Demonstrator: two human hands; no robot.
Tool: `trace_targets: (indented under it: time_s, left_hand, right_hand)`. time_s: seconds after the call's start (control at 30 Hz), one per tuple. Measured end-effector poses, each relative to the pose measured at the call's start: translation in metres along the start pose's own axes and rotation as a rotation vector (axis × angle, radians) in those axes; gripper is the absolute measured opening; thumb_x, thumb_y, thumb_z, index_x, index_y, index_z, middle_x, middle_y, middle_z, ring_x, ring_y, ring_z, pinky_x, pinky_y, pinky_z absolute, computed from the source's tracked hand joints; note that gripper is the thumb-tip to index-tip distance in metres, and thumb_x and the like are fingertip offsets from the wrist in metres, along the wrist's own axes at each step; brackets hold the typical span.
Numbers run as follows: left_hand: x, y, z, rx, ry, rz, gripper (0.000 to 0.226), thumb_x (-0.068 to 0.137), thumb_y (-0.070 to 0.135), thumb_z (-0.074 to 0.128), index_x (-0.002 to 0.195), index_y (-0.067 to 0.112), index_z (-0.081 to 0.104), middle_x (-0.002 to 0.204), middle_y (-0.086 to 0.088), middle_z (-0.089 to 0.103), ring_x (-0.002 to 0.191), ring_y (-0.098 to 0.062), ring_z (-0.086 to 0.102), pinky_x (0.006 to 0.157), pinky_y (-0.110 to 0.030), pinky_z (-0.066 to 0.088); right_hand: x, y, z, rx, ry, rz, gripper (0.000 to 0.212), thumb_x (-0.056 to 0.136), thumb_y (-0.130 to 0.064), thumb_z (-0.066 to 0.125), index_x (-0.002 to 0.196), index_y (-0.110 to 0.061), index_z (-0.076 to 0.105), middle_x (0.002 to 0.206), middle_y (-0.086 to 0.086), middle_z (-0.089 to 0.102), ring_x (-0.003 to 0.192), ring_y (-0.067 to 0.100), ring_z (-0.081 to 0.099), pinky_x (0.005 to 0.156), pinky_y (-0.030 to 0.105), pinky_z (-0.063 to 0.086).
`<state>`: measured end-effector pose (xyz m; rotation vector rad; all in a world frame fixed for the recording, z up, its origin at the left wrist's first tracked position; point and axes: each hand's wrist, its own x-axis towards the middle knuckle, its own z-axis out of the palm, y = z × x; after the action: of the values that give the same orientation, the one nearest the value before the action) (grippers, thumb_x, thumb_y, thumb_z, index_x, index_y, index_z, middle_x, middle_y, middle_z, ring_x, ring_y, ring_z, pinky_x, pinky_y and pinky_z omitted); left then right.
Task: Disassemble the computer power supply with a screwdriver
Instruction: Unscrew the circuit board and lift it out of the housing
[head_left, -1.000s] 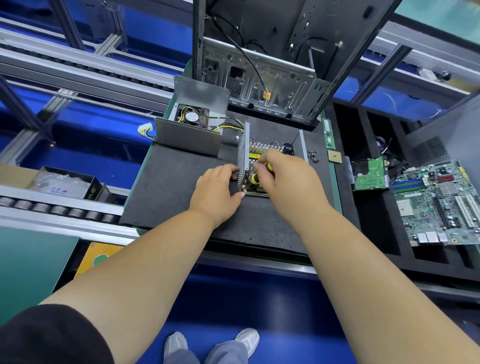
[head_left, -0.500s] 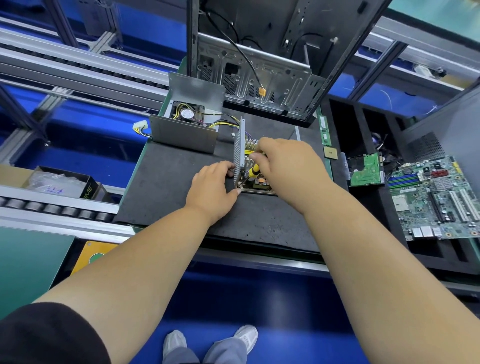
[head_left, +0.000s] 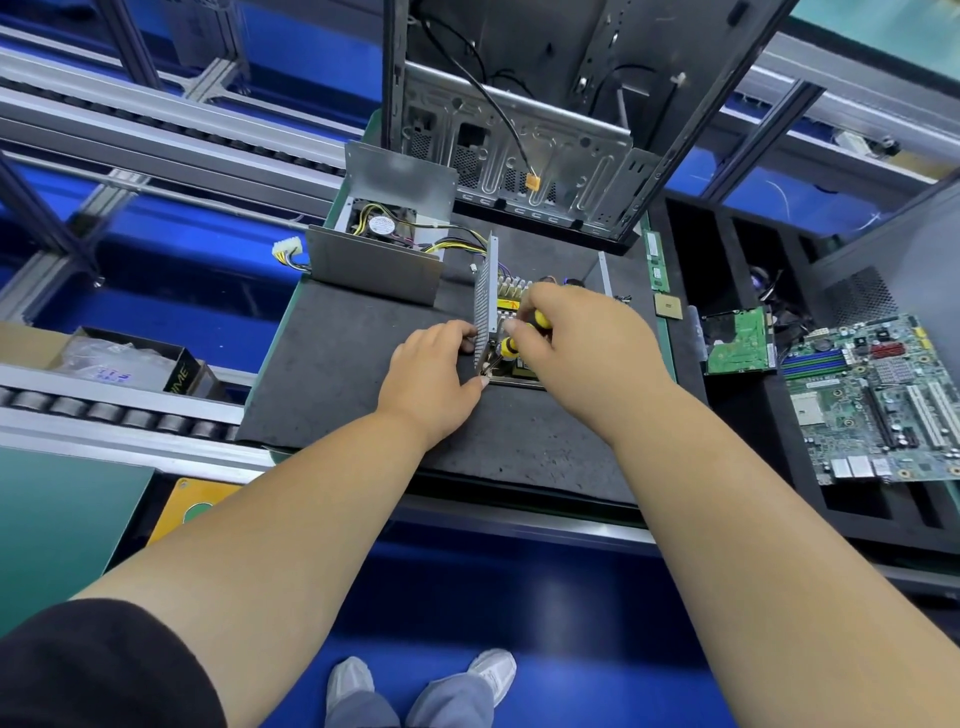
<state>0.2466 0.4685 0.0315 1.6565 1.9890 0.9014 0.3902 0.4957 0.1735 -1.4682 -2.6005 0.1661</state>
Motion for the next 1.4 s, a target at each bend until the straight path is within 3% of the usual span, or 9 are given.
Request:
trace_targets:
  time_s: [0.1, 0.27, 0.4, 0.47, 0.6, 0.8, 0.93, 1.17, 1.4]
  left_hand:
    - [0.0, -0.0004, 0.0, -0.004, 0.0, -0.002, 0.05, 0.083, 0.033, 0.073, 0.127, 0.024, 0.052, 0.115, 0.011, 0.059, 0.113, -0.018, 0.049, 0.102, -0.037, 0.038]
    - [0.0006, -0.0007, 0.0, -0.001, -0.004, -0.003, 0.05, 0.083, 0.033, 0.073, 0.128, 0.025, 0.052, 0.116, 0.011, 0.06, 0.113, -0.018, 0.05, 0.102, -0.038, 0.039]
    - [0.0012, -0.0014, 0.0007, -0.005, 0.003, -0.006, 0.05, 0.082, 0.033, 0.074, 0.127, 0.026, 0.053, 0.115, 0.011, 0.06, 0.112, -0.018, 0.05, 0.101, -0.036, 0.039]
    - [0.0011, -0.0015, 0.0007, -0.003, 0.002, -0.005, 0.049, 0.082, 0.034, 0.074, 0.126, 0.026, 0.053, 0.114, 0.012, 0.059, 0.112, -0.017, 0.049, 0.101, -0.036, 0.039]
    - [0.001, -0.0016, 0.0007, 0.006, 0.004, 0.0, 0.045, 0.082, 0.034, 0.073, 0.122, 0.025, 0.053, 0.109, 0.014, 0.056, 0.11, -0.018, 0.05, 0.099, -0.037, 0.04]
    - [0.001, -0.0018, 0.0007, -0.013, 0.004, -0.007, 0.05, 0.082, 0.033, 0.074, 0.127, 0.025, 0.052, 0.115, 0.011, 0.06, 0.112, -0.018, 0.049, 0.101, -0.037, 0.038]
    - [0.0015, -0.0012, 0.0012, -0.009, 0.002, -0.008, 0.05, 0.082, 0.033, 0.073, 0.127, 0.025, 0.053, 0.115, 0.011, 0.06, 0.112, -0.018, 0.049, 0.101, -0.038, 0.039]
    - [0.0012, -0.0023, 0.0015, -0.011, 0.004, -0.008, 0.05, 0.082, 0.034, 0.074, 0.127, 0.026, 0.052, 0.115, 0.011, 0.06, 0.112, -0.017, 0.049, 0.1, -0.036, 0.038]
    - [0.0017, -0.0017, 0.0014, -0.012, 0.003, -0.013, 0.051, 0.082, 0.034, 0.074, 0.128, 0.026, 0.052, 0.115, 0.012, 0.06, 0.113, -0.017, 0.049, 0.102, -0.037, 0.038]
  right_hand:
    - [0.0025, -0.0023, -0.0002, -0.008, -0.013, 0.043, 0.037, 0.099, -0.057, 0.043, 0.096, -0.024, 0.059, 0.08, -0.003, 0.065, 0.078, 0.024, 0.058, 0.064, 0.033, 0.045]
    - [0.0036, -0.0053, 0.0025, 0.174, -0.023, 0.004, 0.015, 0.101, -0.025, 0.05, 0.11, -0.014, 0.051, 0.086, 0.003, 0.062, 0.078, 0.026, 0.055, 0.06, 0.036, 0.034]
    - [0.0041, -0.0027, 0.0018, 0.248, -0.048, -0.022, 0.014, 0.093, -0.009, 0.052, 0.106, -0.012, 0.055, 0.101, 0.003, 0.057, 0.094, 0.024, 0.05, 0.071, 0.031, 0.031]
    - [0.0035, -0.0025, 0.0021, 0.193, -0.046, -0.053, 0.019, 0.092, -0.014, 0.053, 0.11, -0.013, 0.06, 0.104, 0.004, 0.058, 0.098, 0.025, 0.051, 0.075, 0.03, 0.033]
    - [0.0035, -0.004, 0.0001, -0.029, 0.014, -0.043, 0.043, 0.097, -0.056, 0.044, 0.119, -0.023, 0.062, 0.099, 0.001, 0.069, 0.095, 0.027, 0.061, 0.075, 0.037, 0.046]
    - [0.0043, -0.0013, 0.0025, 0.11, 0.023, -0.057, 0.024, 0.099, -0.026, 0.053, 0.12, -0.014, 0.051, 0.088, -0.002, 0.054, 0.081, 0.023, 0.051, 0.064, 0.035, 0.031]
    - [0.0026, 0.0009, 0.0026, 0.172, 0.0, -0.02, 0.017, 0.093, -0.015, 0.055, 0.11, -0.012, 0.055, 0.103, 0.004, 0.056, 0.095, 0.026, 0.052, 0.079, 0.037, 0.041]
    - [0.0052, 0.0017, -0.0005, -0.079, 0.027, -0.042, 0.037, 0.101, -0.049, 0.043, 0.109, -0.018, 0.06, 0.095, 0.005, 0.065, 0.089, 0.029, 0.06, 0.072, 0.037, 0.044]
    - [0.0036, -0.0017, -0.0001, 0.139, 0.015, -0.043, 0.022, 0.094, -0.019, 0.056, 0.115, -0.011, 0.055, 0.105, 0.006, 0.06, 0.096, 0.027, 0.053, 0.08, 0.037, 0.041]
